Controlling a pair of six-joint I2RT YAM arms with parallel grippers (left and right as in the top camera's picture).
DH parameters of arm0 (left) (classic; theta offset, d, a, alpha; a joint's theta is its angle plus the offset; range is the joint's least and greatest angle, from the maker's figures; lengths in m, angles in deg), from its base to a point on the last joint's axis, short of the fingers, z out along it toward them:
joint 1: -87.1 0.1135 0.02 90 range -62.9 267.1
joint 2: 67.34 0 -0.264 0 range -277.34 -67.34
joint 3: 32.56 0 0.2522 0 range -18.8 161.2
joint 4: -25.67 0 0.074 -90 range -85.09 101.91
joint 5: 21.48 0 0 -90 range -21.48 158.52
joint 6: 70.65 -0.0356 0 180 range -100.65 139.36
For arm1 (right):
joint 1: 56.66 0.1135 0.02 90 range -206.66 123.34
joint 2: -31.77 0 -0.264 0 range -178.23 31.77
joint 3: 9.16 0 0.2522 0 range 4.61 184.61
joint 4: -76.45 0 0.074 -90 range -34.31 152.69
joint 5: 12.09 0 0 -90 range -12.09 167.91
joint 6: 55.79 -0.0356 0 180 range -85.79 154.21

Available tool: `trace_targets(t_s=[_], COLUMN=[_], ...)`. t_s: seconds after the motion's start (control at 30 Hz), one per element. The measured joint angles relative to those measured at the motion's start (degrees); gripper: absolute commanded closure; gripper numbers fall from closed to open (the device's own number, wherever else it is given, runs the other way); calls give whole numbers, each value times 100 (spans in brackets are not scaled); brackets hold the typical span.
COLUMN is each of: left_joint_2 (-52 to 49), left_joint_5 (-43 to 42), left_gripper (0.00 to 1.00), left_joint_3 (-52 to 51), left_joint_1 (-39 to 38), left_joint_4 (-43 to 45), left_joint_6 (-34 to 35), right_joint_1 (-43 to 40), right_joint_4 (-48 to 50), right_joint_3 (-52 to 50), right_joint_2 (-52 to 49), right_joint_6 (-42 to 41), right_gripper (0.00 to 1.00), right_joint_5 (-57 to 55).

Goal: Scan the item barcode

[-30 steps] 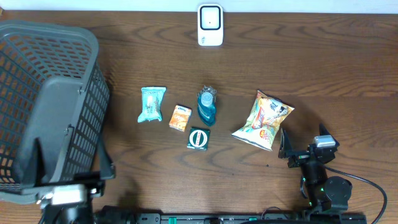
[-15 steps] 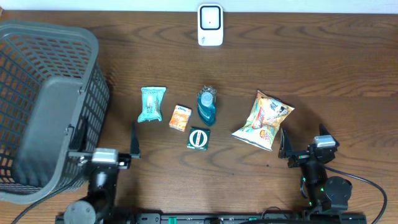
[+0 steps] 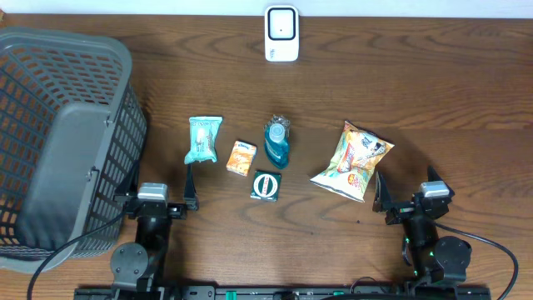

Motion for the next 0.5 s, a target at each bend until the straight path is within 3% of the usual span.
trace_targets(t_s=[0.5], left_joint_2=[0], left_joint_5=[39], left_gripper=[2], left_joint_3=[-238], left_joint_1=[0], left_joint_4=[-402], left_joint_6=[219], right_joint_1=[0], right_joint_4=[0], right_joint_3=[0], right_joint_2=[0], right_joint_6=[0], right_gripper=[1], right_joint_5=[0])
